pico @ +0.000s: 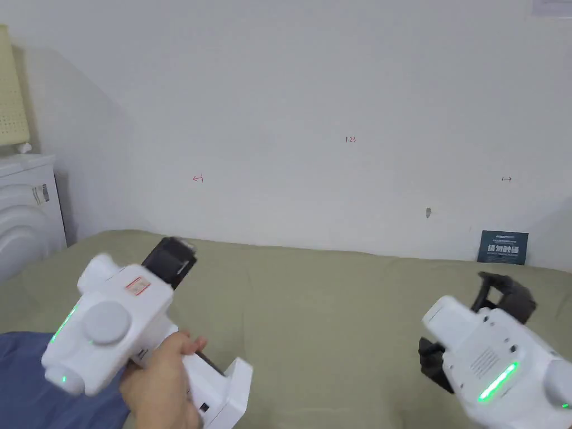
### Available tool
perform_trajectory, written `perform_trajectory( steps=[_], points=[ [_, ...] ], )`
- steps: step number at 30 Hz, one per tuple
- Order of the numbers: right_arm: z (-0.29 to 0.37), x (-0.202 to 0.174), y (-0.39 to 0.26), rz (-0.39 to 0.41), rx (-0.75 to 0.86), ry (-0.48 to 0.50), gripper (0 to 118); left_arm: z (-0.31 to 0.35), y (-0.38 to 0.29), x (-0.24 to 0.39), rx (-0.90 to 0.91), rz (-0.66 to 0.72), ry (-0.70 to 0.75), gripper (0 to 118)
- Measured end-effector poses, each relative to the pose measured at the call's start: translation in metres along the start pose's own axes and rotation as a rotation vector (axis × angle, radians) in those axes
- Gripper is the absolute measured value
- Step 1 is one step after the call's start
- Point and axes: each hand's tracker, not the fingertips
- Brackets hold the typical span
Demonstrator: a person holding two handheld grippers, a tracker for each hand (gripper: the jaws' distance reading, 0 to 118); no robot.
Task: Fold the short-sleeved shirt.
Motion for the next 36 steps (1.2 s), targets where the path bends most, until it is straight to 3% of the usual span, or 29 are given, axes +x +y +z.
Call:
perform_trajectory(
  steps=[2,4,6,8,12,18,36],
  points=[
    [-0.013,0.021,-0.004,-0.315,-0.050,-0.001,117,0.009,-0.001,0.035,0.140,-0.387,0.001,118],
    [-0.016,0.040,-0.008,-0.595,-0.045,-0.038,117,0.018,-0.009,0.058,0.210,-0.565,-0.082,118],
    [-0.012,0.048,-0.011,-0.809,-0.023,-0.063,118,0.021,-0.019,0.072,0.204,-0.650,-0.110,118],
    [-0.010,0.048,-0.013,-0.912,0.001,-0.086,118,0.020,-0.031,0.076,0.199,-0.705,-0.105,118],
    [-0.013,0.034,-0.011,-0.796,-0.023,-0.155,117,0.012,-0.053,0.074,0.145,-0.756,-0.104,118],
    [-0.011,0.037,-0.012,-0.837,-0.032,-0.111,117,0.003,-0.064,0.061,0.084,-0.701,-0.081,118],
    [-0.007,0.046,-0.014,-0.783,-0.027,-0.063,118,-0.003,-0.056,0.048,0.027,-0.695,-0.067,118]
  ],
)
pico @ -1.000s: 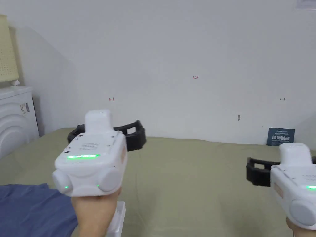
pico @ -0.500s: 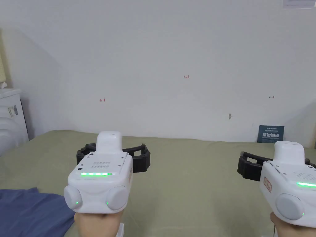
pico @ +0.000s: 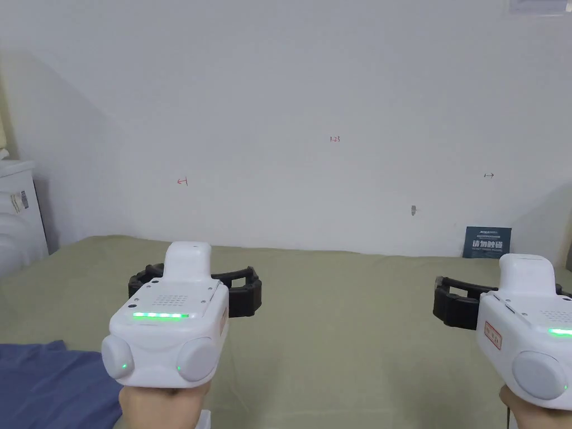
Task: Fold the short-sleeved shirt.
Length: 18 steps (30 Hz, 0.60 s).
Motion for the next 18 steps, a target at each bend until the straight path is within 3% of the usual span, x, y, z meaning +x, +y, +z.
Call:
perform_trajectory(
  steps=[8,9,10,12,13,14,15,16,18],
  points=[
    [0.000,-0.001,-0.002,0.021,-0.033,0.025,115,0.001,-0.002,-0.010,-0.030,0.067,-0.035,118],
    [0.002,-0.003,-0.002,0.023,-0.032,0.025,102,0.002,-0.003,-0.011,-0.028,0.069,-0.030,118],
    [0.004,-0.003,-0.004,0.028,-0.028,0.022,76,0.003,-0.005,-0.011,-0.028,0.068,-0.022,118],
    [0.002,-0.006,-0.008,0.084,-0.037,-0.008,1,0.005,-0.006,-0.010,-0.039,0.057,-0.015,112],
    [0.002,-0.007,-0.011,0.080,-0.033,-0.011,1,0.008,-0.008,-0.011,-0.036,0.056,-0.023,89],
    [0.004,-0.006,-0.013,0.072,-0.033,0.001,1,0.011,-0.009,-0.010,-0.019,0.041,-0.003,36],
    [0.004,-0.006,-0.015,0.063,-0.043,0.019,1,0.010,-0.011,-0.009,-0.011,0.038,0.023,0],
    [0.004,-0.009,-0.016,0.065,-0.052,0.024,1,0.010,-0.014,-0.011,0.024,0.047,0.088,0],
    [0.005,-0.015,-0.017,0.069,-0.052,0.038,1,0.013,-0.018,-0.021,0.002,0.116,0.022,0]
  ],
)
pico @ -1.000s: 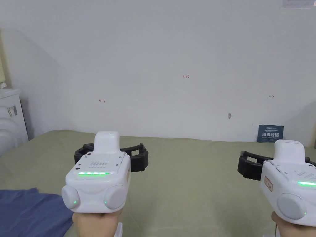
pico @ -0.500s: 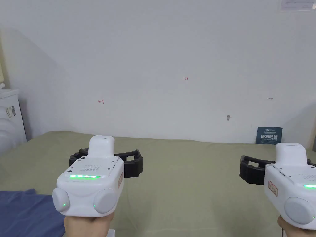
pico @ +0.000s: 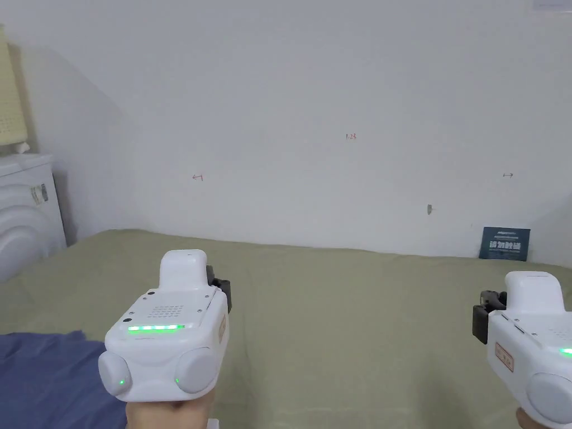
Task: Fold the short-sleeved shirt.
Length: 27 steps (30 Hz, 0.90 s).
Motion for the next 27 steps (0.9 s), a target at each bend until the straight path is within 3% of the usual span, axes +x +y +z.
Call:
perform_trajectory(
  steps=[5,13,19,27],
  points=[
    [0.004,-0.049,0.014,0.052,0.034,0.184,1,0.026,0.015,-0.042,0.006,0.008,0.088,0],
    [0.014,-0.196,0.025,0.055,0.068,0.614,1,0.118,0.031,-0.154,0.042,-0.035,0.390,0],
    [0.009,-0.260,0.013,0.096,0.058,0.738,1,0.147,0.019,-0.211,-0.022,0.007,0.527,0],
    [-0.037,-0.279,0.000,0.141,-0.001,0.778,1,0.086,-0.002,-0.242,-0.177,0.029,0.502,0]
  ],
)
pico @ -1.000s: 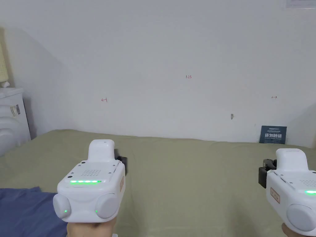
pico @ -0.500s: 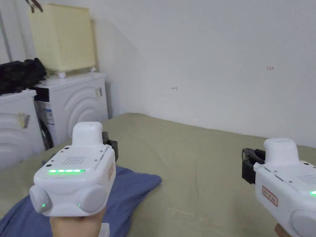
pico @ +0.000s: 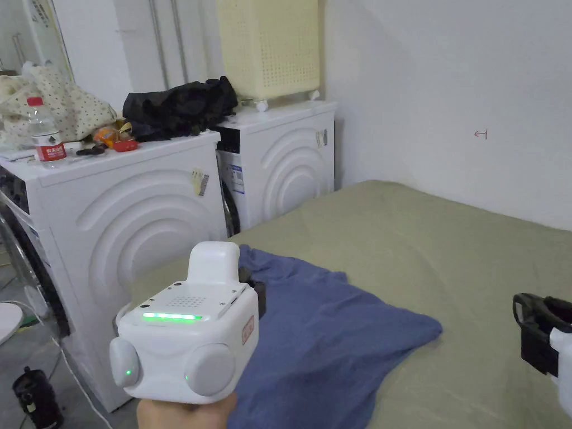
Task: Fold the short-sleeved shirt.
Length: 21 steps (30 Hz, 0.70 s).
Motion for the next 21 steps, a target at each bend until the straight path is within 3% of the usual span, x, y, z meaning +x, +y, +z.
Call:
perform_trajectory(
  steps=[3,5,6,8,9,13,17,21],
  points=[
    [-0.005,0.020,-0.010,-0.003,-0.031,-0.019,1,-0.061,0.015,0.011,-0.085,-0.035,-0.046,0],
    [0.003,0.033,-0.019,0.007,-0.043,-0.080,1,-0.110,0.030,0.019,-0.162,-0.060,-0.084,4],
    [0.009,0.042,-0.024,0.013,-0.049,-0.092,1,-0.141,0.038,0.024,-0.231,-0.096,-0.110,29],
    [0.023,0.059,-0.035,0.019,-0.071,-0.134,1,-0.194,0.047,0.036,-0.329,-0.107,-0.172,111],
    [0.031,0.068,-0.041,0.023,-0.089,-0.165,1,-0.226,0.048,0.044,-0.419,-0.125,-0.187,118],
    [0.060,0.101,-0.074,0.065,-0.176,-0.278,1,-0.282,0.028,0.091,-0.612,-0.206,-0.233,118],
    [0.082,0.120,-0.100,0.015,-0.271,-0.349,1,-0.338,-0.017,0.111,-0.803,-0.195,-0.354,118],
    [0.095,0.126,-0.119,-0.056,-0.299,-0.362,1,-0.359,-0.070,0.126,-0.874,-0.129,-0.309,118]
  ],
)
